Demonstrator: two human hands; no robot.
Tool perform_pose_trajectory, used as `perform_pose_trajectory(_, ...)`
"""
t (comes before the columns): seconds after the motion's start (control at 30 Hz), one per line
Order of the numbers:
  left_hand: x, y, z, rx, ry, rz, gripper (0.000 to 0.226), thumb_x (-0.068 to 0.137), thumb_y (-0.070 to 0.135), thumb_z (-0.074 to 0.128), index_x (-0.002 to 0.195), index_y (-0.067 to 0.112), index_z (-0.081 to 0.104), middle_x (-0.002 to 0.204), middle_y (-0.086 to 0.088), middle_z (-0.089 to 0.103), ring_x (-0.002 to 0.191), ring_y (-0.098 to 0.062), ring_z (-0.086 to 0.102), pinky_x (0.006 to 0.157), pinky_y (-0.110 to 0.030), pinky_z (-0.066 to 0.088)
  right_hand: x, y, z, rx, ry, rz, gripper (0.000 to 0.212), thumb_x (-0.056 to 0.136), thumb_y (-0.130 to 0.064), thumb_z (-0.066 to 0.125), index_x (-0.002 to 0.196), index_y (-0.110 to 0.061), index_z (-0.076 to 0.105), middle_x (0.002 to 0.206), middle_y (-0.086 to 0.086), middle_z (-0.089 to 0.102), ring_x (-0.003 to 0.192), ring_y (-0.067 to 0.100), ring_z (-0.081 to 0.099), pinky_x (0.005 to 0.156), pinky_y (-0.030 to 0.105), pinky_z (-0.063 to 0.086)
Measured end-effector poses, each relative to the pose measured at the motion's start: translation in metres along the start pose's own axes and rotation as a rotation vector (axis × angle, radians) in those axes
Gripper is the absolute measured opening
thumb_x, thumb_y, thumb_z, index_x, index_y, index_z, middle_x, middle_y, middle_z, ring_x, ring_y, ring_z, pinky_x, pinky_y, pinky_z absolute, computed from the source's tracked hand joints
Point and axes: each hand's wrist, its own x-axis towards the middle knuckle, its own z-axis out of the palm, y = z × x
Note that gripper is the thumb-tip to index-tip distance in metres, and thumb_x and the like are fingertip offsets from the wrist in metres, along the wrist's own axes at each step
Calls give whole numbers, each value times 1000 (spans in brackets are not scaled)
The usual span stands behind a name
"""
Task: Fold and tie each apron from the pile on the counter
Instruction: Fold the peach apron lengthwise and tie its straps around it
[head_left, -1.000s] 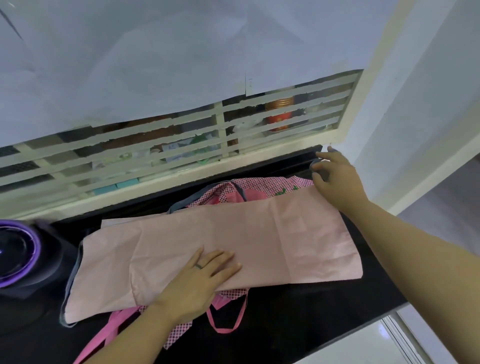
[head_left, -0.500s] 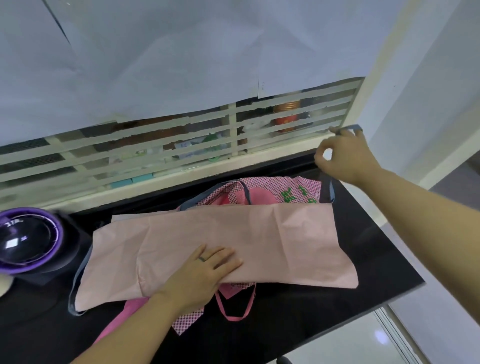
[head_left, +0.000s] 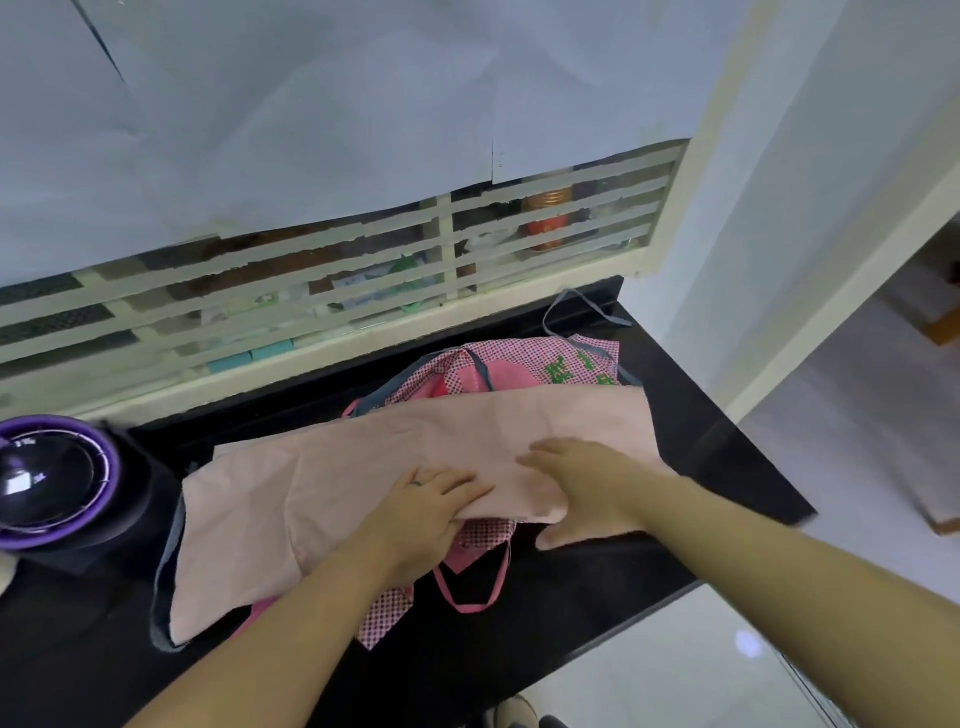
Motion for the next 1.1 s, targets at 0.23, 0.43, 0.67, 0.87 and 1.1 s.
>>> perform_pose_trajectory(0.23, -21, -24, 15, 99, 231, -58, 70, 68, 10, 73, 132, 24, 50, 129, -5, 60, 107, -26, 63, 93, -46, 51, -10, 27, 31, -161, 665, -92, 37, 58, 5, 68, 91, -8, 75, 94, 8, 74, 84, 32, 70, 80, 47, 56)
perform_pose_trajectory(0.43, -62, -51, 34, 289, 362, -161, 79, 35, -9, 89, 110, 10, 71, 107, -9, 71, 91, -26, 71, 81, -50, 54, -20, 47, 64, -275, 640, 19, 34, 61, 1, 78, 91, -14, 74, 91, 2, 72, 76, 27, 61, 65, 33, 55)
perform_pose_trajectory(0.67, -97, -64, 37, 272, 467, -193, 68, 32, -7, 87, 96, 12, 75, 97, -5, 71, 81, -27, 69, 70, -38, 57, -19, 42, 88, -271, 155, 275, 19, 89, -9, 46, 106, -18, 42, 107, 1, 53, 90, 24, 52, 73, 31, 39)
perform_pose_trajectory(0.87, -118, -66, 53, 168, 407, -95, 37, 69, 26, 65, 106, 23, 69, 107, 7, 65, 94, -15, 61, 92, -27, 40, 19, 19, 52, -193, -413, 403, 71, 82, -19, 67, 143, -15, 30, 141, 4, 41, 126, 29, 44, 103, 36, 40)
perform_pose_trajectory(1.1, -154, -61, 45, -219, 705, -753, 16, 91, 27, 52, 95, 16, 63, 95, 4, 60, 83, -15, 56, 71, -29, 45, 60, -104, 25, -202, -128, -166, 35, 89, -36, 57, 115, -14, 55, 116, 6, 58, 105, 27, 56, 78, 31, 43)
